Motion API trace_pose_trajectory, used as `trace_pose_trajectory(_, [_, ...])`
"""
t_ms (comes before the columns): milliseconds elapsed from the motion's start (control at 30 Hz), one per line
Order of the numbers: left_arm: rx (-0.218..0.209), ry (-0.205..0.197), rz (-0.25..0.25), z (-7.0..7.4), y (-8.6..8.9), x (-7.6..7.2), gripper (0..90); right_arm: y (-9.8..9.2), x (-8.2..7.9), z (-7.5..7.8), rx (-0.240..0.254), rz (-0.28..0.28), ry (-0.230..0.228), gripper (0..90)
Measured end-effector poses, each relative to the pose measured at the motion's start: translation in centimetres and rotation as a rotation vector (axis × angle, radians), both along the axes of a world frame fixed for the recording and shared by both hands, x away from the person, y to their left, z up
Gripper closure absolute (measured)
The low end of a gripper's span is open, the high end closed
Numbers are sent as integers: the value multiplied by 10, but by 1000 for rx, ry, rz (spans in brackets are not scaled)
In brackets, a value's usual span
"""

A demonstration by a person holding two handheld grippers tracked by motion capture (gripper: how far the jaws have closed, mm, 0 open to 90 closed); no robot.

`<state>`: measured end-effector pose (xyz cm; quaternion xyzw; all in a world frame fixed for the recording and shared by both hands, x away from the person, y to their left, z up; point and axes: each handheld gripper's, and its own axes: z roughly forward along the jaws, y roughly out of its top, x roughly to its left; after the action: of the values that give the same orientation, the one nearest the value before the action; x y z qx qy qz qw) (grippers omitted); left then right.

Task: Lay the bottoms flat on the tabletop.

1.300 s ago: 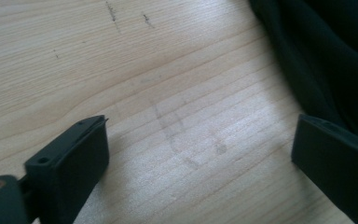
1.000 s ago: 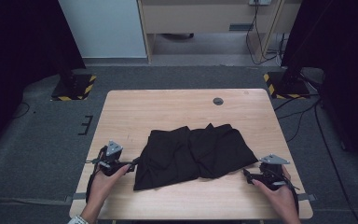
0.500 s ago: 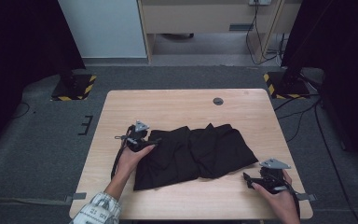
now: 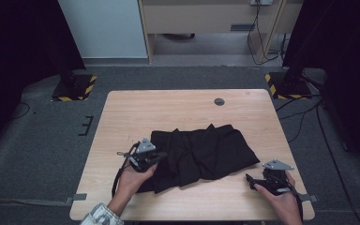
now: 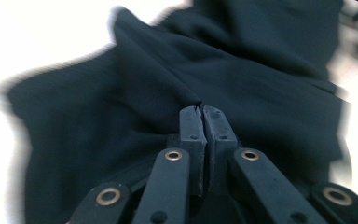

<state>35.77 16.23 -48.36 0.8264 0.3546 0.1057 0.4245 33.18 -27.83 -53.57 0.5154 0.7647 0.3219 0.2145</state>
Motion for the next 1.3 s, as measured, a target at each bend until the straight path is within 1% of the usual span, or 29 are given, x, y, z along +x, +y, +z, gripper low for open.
trace_pose_trajectory(67, [20,11,-21,-4,-6,-7,864,0,3,1,3,0,2,158])
trace_pose_trajectory(100, [66,27,-45,-11,-14,-18,863,1,12,6,50,6,-7,155])
trace_pose_trajectory(167, [116,22,-40,-16,-15,-24,861,3,18,15,75,9,-53,161])
trace_pose_trajectory(233, [116,36,-11,-19,-8,-28,860,6,25,28,90,-10,-119,206])
trace_pose_trajectory(267, [116,36,-11,-19,-8,-28,860,6,25,28,90,-10,-119,206])
trace_pose_trajectory(300, [118,52,12,-21,3,-34,860,13,35,37,115,5,-170,249])
trace_pose_trajectory(400, [90,64,29,-21,14,-40,851,24,43,39,122,45,-170,291])
trace_pose_trajectory(433, [85,70,48,-20,24,-46,843,39,54,39,107,89,-178,309])
trace_pose_trajectory(467, [85,70,48,-20,24,-46,841,39,54,39,107,89,-178,309])
trace_pose_trajectory(500, [96,76,60,-21,30,-52,841,50,66,40,110,110,-197,306])
trace_pose_trajectory(567, [101,69,67,-21,34,-57,832,58,80,42,79,102,-210,287])
trace_pose_trajectory(600, [101,69,67,-21,34,-57,815,58,80,42,79,102,-210,287])
trace_pose_trajectory(633, [91,52,79,-21,38,-60,762,66,99,46,67,115,-202,258])
trace_pose_trajectory(667, [91,52,79,-21,38,-60,702,66,99,46,67,115,-202,258])
trace_pose_trajectory(700, [88,19,96,-19,40,-61,702,68,105,47,78,115,-191,256])
trace_pose_trajectory(767, [62,-19,137,-16,44,-60,482,78,124,46,86,124,-176,230])
trace_pose_trajectory(800, [42,-43,164,-15,47,-58,464,80,127,45,84,134,-160,212])
trace_pose_trajectory(833, [40,-48,172,-15,49,-57,454,84,132,42,72,135,-132,207])
trace_pose_trajectory(867, [40,-48,172,-15,49,-57,439,84,132,42,72,135,-132,207])
trace_pose_trajectory(900, [40,-53,179,-15,50,-57,423,90,138,33,40,134,-91,262])
trace_pose_trajectory(933, [35,-61,189,-15,52,-57,423,90,138,33,40,134,-91,262])
trace_pose_trajectory(967, [20,-71,207,-13,54,-55,410,96,138,26,-4,163,-74,534])
trace_pose_trajectory(1000, [15,-82,208,-12,55,-54,417,97,137,24,-5,186,-64,640])
trace_pose_trajectory(1033, [15,-82,208,-12,55,-54,419,97,137,24,-5,186,-64,640])
trace_pose_trajectory(1067, [9,-102,220,-11,54,-51,420,98,129,22,16,218,-49,827])
trace_pose_trajectory(1200, [16,-121,211,-8,51,-40,417,95,116,26,23,231,-66,882])
trace_pose_trajectory(1233, [23,-111,196,-8,49,-32,432,91,100,32,39,236,-78,889])
trace_pose_trajectory(1267, [23,-111,196,-8,49,-32,434,89,94,34,48,241,-79,895])
trace_pose_trajectory(1300, [30,-108,188,-9,47,-22,438,87,86,35,56,251,-78,899])
